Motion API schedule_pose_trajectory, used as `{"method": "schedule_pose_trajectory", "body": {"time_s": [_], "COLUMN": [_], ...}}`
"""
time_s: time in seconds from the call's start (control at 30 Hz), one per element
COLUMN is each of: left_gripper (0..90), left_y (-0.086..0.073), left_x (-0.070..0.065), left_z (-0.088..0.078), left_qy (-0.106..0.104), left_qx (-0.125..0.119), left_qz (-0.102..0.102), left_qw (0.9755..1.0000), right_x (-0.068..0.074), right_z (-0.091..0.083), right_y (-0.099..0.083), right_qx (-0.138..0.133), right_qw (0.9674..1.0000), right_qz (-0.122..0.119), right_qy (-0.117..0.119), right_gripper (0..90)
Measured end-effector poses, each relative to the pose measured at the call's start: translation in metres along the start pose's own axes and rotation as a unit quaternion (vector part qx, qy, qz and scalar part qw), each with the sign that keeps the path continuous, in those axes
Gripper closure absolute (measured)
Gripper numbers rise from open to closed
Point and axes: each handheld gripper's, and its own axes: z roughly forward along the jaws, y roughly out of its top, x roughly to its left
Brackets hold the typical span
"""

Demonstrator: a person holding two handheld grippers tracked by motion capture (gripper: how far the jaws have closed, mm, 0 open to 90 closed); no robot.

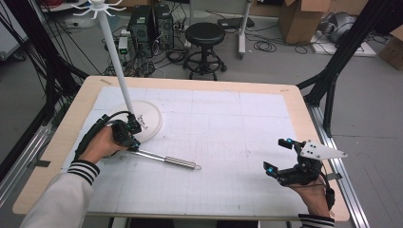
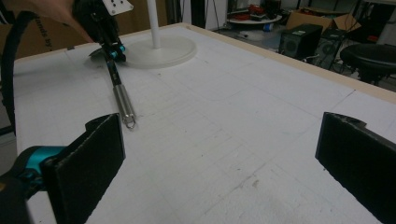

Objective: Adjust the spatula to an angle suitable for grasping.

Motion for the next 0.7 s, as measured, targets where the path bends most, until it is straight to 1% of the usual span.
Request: {"method": "schedule_pose_trajectory", "body": {"time_s": [0.03, 0.1, 0.2, 0.23, 0.33, 0.37, 0.43, 0.47, 0.53, 0.63, 0.7], "left_gripper": [90.0, 90.0, 90.0, 90.0, 90.0, 90.0, 90.0, 90.0, 90.0, 90.0, 90.0], "left_y": [-0.001, -0.002, -0.004, -0.006, -0.007, -0.008, -0.009, -0.010, -0.011, -0.013, -0.015], "left_x": [-0.001, -0.002, -0.002, -0.004, -0.005, -0.004, -0.005, -0.006, -0.007, -0.009, -0.010], "left_z": [0.000, 0.001, 0.001, 0.002, 0.002, 0.001, 0.001, 0.001, 0.001, 0.000, 0.000], "left_qy": [-0.003, -0.007, -0.014, -0.019, -0.021, -0.022, -0.027, -0.032, -0.038, -0.046, -0.053], "left_qx": [0.002, 0.000, 0.007, 0.002, 0.002, 0.006, 0.005, 0.003, 0.003, 0.003, 0.007], "left_qz": [0.005, 0.005, 0.013, 0.008, 0.014, 0.019, 0.019, 0.018, 0.022, 0.024, 0.034], "left_qw": [1.0000, 1.0000, 0.9998, 0.9998, 0.9997, 0.9996, 0.9994, 0.9993, 0.9990, 0.9986, 0.9980], "right_x": [0.000, 0.000, 0.000, 0.000, 0.001, 0.000, 0.000, 0.000, 0.000, 0.001, 0.001], "right_z": [0.000, 0.000, 0.001, 0.001, 0.001, 0.001, 0.002, 0.002, 0.002, 0.002, 0.002], "right_y": [0.000, 0.000, 0.000, 0.000, 0.000, 0.000, 0.000, 0.000, 0.000, 0.001, 0.001], "right_qx": [0.000, 0.000, 0.000, 0.000, 0.001, 0.001, 0.001, 0.002, 0.002, 0.001, 0.002], "right_qw": [1.0000, 1.0000, 1.0000, 1.0000, 1.0000, 1.0000, 1.0000, 1.0000, 1.0000, 1.0000, 1.0000], "right_qz": [0.000, -0.001, -0.001, -0.001, 0.000, -0.003, -0.003, -0.003, -0.002, -0.002, -0.003], "right_qy": [0.000, 0.000, 0.000, 0.000, 0.001, 0.001, 0.001, 0.001, 0.001, 0.001, 0.002], "right_gripper": [0.4, 0.4, 0.4, 0.4, 0.4, 0.4, 0.4, 0.3, 0.4, 0.3, 0.4]}}
